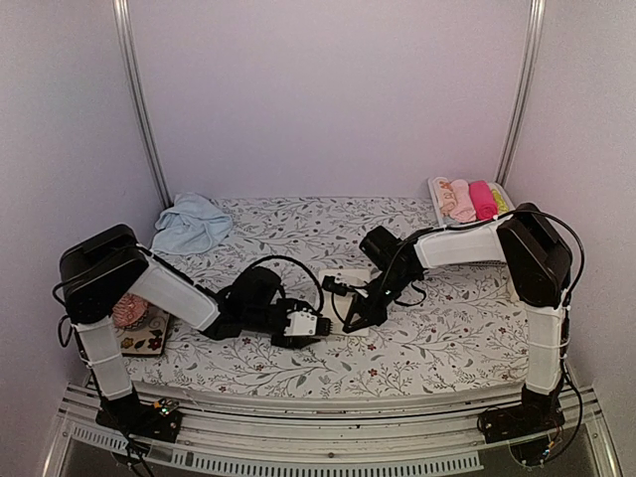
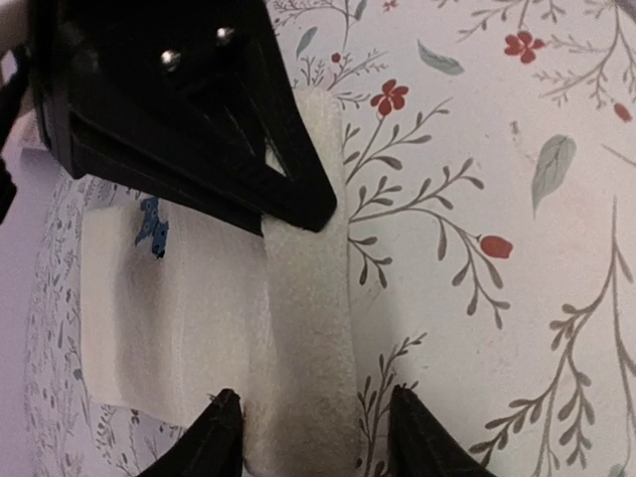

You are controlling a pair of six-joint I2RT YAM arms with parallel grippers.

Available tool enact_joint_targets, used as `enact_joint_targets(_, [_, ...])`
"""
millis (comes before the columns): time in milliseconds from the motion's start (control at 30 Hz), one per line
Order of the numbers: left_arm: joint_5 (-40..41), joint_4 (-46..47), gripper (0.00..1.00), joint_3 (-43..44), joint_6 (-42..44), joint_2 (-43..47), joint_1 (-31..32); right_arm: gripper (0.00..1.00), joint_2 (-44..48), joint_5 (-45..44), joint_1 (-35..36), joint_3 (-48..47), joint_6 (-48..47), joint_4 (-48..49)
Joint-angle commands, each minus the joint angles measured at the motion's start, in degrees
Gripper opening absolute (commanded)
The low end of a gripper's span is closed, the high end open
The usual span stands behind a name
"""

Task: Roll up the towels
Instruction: Roll the towel at the center of the board.

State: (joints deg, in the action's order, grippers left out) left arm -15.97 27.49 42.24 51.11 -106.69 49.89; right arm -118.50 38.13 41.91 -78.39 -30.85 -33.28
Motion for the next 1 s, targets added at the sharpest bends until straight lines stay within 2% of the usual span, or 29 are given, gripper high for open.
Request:
enact_joint_targets(0, [1.7,-3.2,0.45,2.7,-0.3,-2.4,0.9,0.05,-0.7,1.3,-0.4,-0.7,0.2,-0.7])
enact_joint_targets(200, [1.9,-4.4,0.42,3.5,-0.7,-3.3,0.9,0.05,-0.6,1.0,-0.5,-0.7,0.2,-0.5])
enact_joint_targets(300, [2.0,-5.5,0.32,4.1,-1.2,-3.7,0.9,0.05,-0.6,0.7,-0.5,-0.6,0.2,-0.6])
enact_joint_targets(433, [0.6,-8.5,0.12,5.5,-1.9,-4.0,0.8,0.08,-0.1,0.4,-0.9,-0.5,0.4,-0.1])
enact_joint_targets(533, [-1.7,-12.3,0.00,7.2,-3.0,-4.1,0.4,0.23,1.5,-0.7,-1.5,0.4,1.0,1.2])
enact_joint_targets(667, [-5.1,-17.1,0.00,9.7,-5.3,-4.2,-0.7,0.50,7.1,-2.3,-2.9,3.9,1.7,4.8])
enact_joint_targets(833, [-9.2,-23.9,0.00,15.1,-7.7,-6.4,-2.4,0.72,14.8,-6.0,-4.2,8.6,1.4,9.9])
enact_joint_targets(867, [-10.0,-25.6,0.00,16.1,-8.1,-7.8,-2.8,0.96,16.2,-7.6,-4.2,10.8,1.4,11.2])
enact_joint_targets(900, [-10.8,-27.0,0.00,17.5,-8.5,-8.4,-3.1,1.00,17.5,-9.5,-4.1,11.9,1.3,12.3])
enact_joint_targets(967, [-13.1,-30.1,0.00,20.2,-9.5,-10.0,-4.2,0.99,20.9,-13.0,-4.2,15.3,1.5,15.7])
